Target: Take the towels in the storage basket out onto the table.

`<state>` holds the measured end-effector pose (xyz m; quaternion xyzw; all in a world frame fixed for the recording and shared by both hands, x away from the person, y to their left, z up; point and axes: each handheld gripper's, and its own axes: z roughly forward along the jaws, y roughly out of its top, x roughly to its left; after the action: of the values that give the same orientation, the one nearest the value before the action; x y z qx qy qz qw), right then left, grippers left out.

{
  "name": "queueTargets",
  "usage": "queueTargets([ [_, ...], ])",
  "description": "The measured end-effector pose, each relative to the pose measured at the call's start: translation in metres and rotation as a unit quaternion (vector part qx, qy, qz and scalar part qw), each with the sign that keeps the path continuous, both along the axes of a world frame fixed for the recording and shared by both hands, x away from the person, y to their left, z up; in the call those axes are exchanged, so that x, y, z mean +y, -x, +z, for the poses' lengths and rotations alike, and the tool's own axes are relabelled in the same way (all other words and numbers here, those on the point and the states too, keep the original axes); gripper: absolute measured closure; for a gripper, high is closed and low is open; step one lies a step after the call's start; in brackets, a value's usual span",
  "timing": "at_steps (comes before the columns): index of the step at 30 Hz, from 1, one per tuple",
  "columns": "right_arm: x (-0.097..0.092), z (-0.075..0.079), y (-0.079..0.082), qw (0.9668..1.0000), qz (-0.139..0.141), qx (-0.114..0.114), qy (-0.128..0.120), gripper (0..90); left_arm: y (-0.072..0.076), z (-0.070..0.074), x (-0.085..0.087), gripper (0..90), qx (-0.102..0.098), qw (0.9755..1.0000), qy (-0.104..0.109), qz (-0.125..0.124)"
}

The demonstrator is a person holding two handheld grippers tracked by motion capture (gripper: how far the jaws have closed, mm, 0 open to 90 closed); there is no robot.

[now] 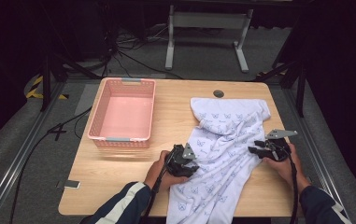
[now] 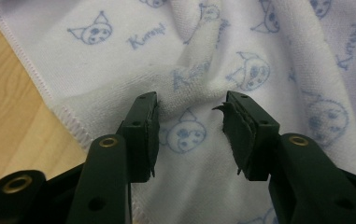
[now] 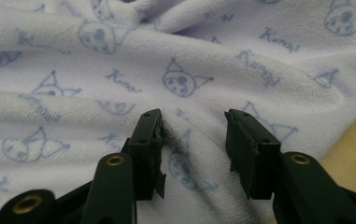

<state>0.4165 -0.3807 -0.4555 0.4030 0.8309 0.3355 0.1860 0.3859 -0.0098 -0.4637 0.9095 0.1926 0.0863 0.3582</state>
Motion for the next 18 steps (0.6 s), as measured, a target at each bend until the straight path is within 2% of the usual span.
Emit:
queueTargets([
  [3,0.002,0.001,-0.023,0.9999,-0.011,-0.004,0.011,56.3,-0.013,0.001,-0.005,57.5,-0.010,0.9997,-0.004,0.022],
  [5,0.004,0.003,-0.038,0.9995,-0.018,-0.010,0.025,56.2,-0.017,0.002,-0.008,60.8,-0.052,0.9975,-0.026,0.039],
  [6,0.004,0.003,-0.045,0.9991,-0.022,-0.014,0.034,55.8,-0.019,0.002,-0.009,64.9,-0.074,0.9952,-0.044,0.046],
  [7,0.002,0.003,-0.051,0.9984,-0.030,-0.023,0.043,54.9,-0.022,0.003,-0.009,68.0,-0.082,0.9935,-0.057,0.054],
  [9,-0.002,0.004,-0.058,0.9970,-0.056,-0.024,0.048,51.7,-0.025,0.003,-0.008,71.1,-0.075,0.9937,-0.055,0.061],
  [10,-0.002,0.004,-0.058,0.9970,-0.056,-0.024,0.048,51.7,-0.028,0.003,-0.005,71.1,-0.062,0.9946,-0.046,0.069],
  [11,-0.004,0.005,-0.056,0.9960,-0.068,-0.024,0.054,47.3,-0.028,0.004,-0.003,72.8,-0.063,0.9944,-0.049,0.070],
  [12,-0.005,0.006,-0.054,0.9958,-0.072,-0.020,0.052,47.9,-0.027,0.006,-0.003,72.8,-0.080,0.9911,-0.076,0.074],
  [13,-0.007,0.007,-0.051,0.9958,-0.074,-0.018,0.050,47.9,-0.026,0.008,-0.002,72.6,-0.082,0.9896,-0.089,0.077],
  [15,-0.012,0.013,-0.041,0.9953,-0.075,-0.031,0.052,47.8,-0.025,0.007,0.001,68.3,-0.080,0.9903,-0.081,0.080],
  [18,-0.018,0.021,-0.028,0.9968,-0.063,-0.038,0.030,47.6,-0.022,0.010,0.005,63.2,-0.070,0.9912,-0.075,0.084],
])
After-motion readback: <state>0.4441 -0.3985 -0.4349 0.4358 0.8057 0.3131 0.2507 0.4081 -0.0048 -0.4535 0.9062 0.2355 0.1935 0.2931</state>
